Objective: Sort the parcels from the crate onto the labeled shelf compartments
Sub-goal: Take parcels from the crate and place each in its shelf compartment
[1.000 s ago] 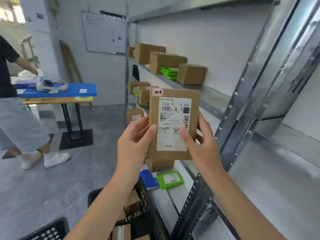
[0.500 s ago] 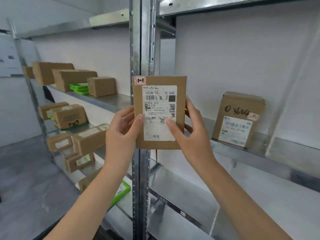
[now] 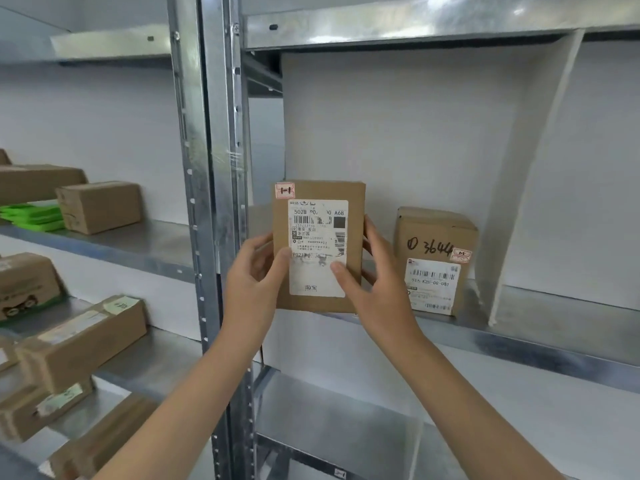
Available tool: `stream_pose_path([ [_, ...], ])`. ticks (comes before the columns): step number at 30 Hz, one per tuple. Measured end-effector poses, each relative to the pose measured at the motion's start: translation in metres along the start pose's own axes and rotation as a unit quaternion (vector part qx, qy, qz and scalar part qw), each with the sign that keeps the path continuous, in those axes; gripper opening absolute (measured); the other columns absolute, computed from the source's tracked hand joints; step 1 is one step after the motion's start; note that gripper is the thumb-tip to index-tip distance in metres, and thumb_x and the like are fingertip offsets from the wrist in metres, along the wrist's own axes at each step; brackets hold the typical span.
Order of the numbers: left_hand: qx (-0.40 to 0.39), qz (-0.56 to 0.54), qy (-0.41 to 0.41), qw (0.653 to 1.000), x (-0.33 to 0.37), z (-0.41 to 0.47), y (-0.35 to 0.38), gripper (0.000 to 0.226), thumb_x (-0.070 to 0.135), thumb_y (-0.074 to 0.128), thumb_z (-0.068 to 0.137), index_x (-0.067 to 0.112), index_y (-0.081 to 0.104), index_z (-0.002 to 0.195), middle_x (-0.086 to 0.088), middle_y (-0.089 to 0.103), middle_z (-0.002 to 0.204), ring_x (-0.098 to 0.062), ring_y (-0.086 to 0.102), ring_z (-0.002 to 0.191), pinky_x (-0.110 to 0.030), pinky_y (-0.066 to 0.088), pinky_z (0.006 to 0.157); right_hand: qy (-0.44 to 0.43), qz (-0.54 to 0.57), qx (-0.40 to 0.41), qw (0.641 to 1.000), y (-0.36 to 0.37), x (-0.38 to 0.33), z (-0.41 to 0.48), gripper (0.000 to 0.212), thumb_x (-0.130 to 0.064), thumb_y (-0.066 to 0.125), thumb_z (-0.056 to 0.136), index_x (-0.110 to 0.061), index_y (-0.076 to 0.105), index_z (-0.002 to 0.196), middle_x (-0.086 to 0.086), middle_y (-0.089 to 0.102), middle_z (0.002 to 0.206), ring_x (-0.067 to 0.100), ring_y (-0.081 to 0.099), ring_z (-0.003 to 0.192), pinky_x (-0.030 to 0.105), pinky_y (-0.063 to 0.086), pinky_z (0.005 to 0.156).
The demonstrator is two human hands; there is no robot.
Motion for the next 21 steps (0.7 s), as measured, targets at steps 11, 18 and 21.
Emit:
stream_pose_path([
  [11,-0.052,-0.040,-0.002,0.998,-0.056,0.049,0.003,0.029,0.007,0.055,0.098,0.014,0.056,0.126,0.002,0.068,0.122,-0.004,0.064,0.111,-0.016,0.052,0.090,0.056,-0.042,0.049,0.996,0.025,0.031,0.017,0.073,-0.018,0.069,0.092,-0.035,0.030,0.151,-0.022,0.046,0.145,-0.007,0.038,0.136,0.038,0.043,0.112],
  [18,-0.063,0.000,-0.002,0.998,-0.077,0.072,0.010,0.034,0.020,0.053,0.101,0.017,0.055,0.134,0.007,0.065,0.125,0.001,0.061,0.113,-0.016,0.053,0.090,0.075,-0.066,0.088,0.991,0.038,0.044,0.034,0.066,-0.020,0.069,0.092,-0.030,0.036,0.149,-0.019,0.051,0.142,-0.015,0.041,0.129,0.020,0.046,0.105],
  [21,-0.066,0.019,-0.005,0.998,-0.082,0.079,0.013,0.035,0.022,0.052,0.101,0.017,0.054,0.136,0.008,0.065,0.127,0.001,0.060,0.115,-0.013,0.051,0.089,0.077,-0.071,0.091,0.990,0.040,0.048,0.041,0.067,-0.018,0.069,0.092,-0.030,0.035,0.149,-0.016,0.050,0.144,-0.016,0.040,0.129,0.022,0.046,0.106],
])
Point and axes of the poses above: each hand's wrist, its own z-axis towards the middle knuckle, its own y-axis out of the palm, x = y × z, the point moved 1 cm from there along z, towards the middle knuckle
